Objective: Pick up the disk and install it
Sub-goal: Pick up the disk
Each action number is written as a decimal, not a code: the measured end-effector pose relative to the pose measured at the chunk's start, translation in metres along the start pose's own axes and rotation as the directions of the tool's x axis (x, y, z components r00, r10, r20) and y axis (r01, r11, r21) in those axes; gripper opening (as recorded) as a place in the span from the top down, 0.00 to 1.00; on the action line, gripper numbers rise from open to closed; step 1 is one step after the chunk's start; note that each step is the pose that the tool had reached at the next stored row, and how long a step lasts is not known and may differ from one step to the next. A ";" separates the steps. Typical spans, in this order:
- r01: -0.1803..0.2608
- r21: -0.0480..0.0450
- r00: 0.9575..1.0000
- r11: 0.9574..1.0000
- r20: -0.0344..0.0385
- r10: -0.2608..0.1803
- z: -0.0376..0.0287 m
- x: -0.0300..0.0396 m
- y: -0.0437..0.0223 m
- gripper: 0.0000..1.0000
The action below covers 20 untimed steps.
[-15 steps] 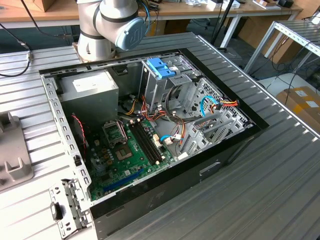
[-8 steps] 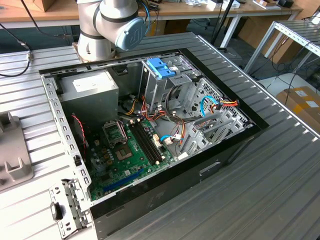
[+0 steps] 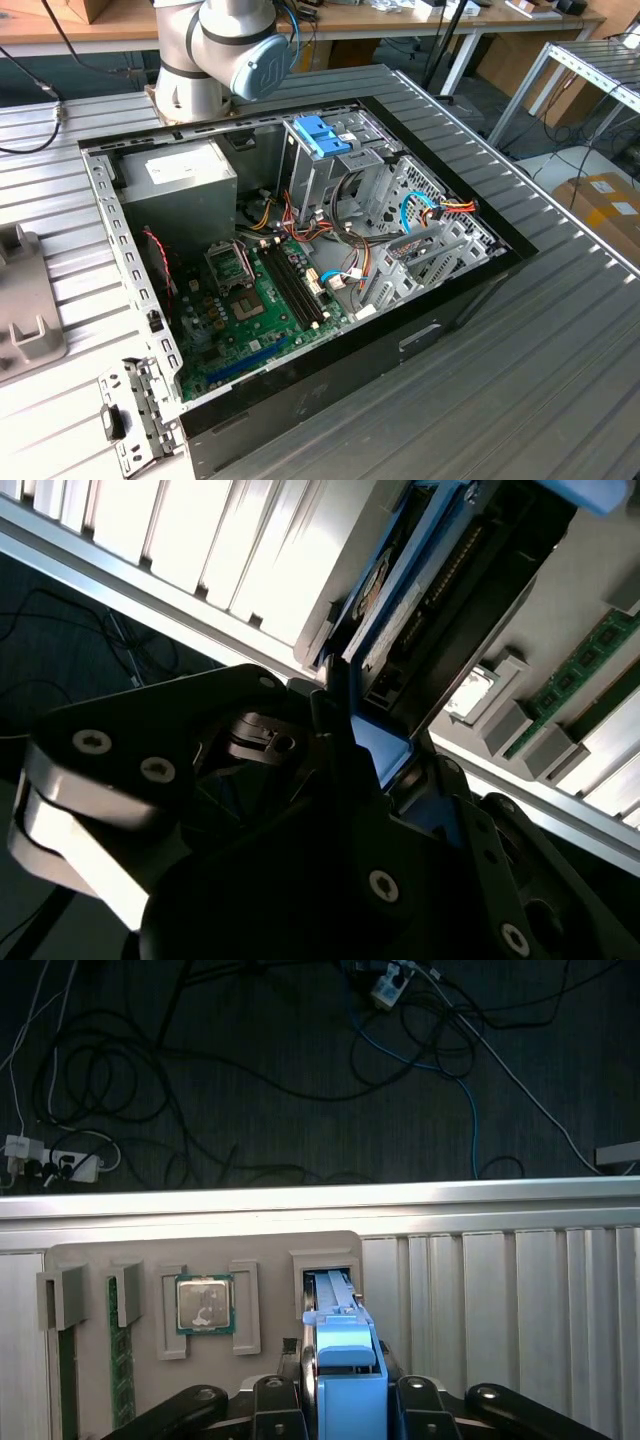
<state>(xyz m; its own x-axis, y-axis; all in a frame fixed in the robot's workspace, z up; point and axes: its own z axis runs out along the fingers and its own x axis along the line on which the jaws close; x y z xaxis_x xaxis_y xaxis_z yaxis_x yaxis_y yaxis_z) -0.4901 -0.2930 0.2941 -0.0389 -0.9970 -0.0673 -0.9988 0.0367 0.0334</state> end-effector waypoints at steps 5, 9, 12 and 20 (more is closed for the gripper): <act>0.000 0.000 1.000 1.000 0.001 0.000 -0.0077 -0.0005 0.0003 0.62; 0.000 0.000 1.000 1.000 0.002 0.000 -0.0124 -0.0013 0.0004 0.62; 0.000 -0.001 1.000 1.000 0.002 0.000 -0.0125 -0.0045 0.0006 0.63; 0.000 -0.001 1.000 1.000 0.002 0.000 -0.0192 -0.0123 0.0011 0.63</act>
<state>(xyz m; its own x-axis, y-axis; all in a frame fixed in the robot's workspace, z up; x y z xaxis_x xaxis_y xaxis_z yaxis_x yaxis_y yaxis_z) -0.4901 -0.2821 0.3141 -0.0388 -0.9969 -0.0691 -0.9988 0.0366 0.0339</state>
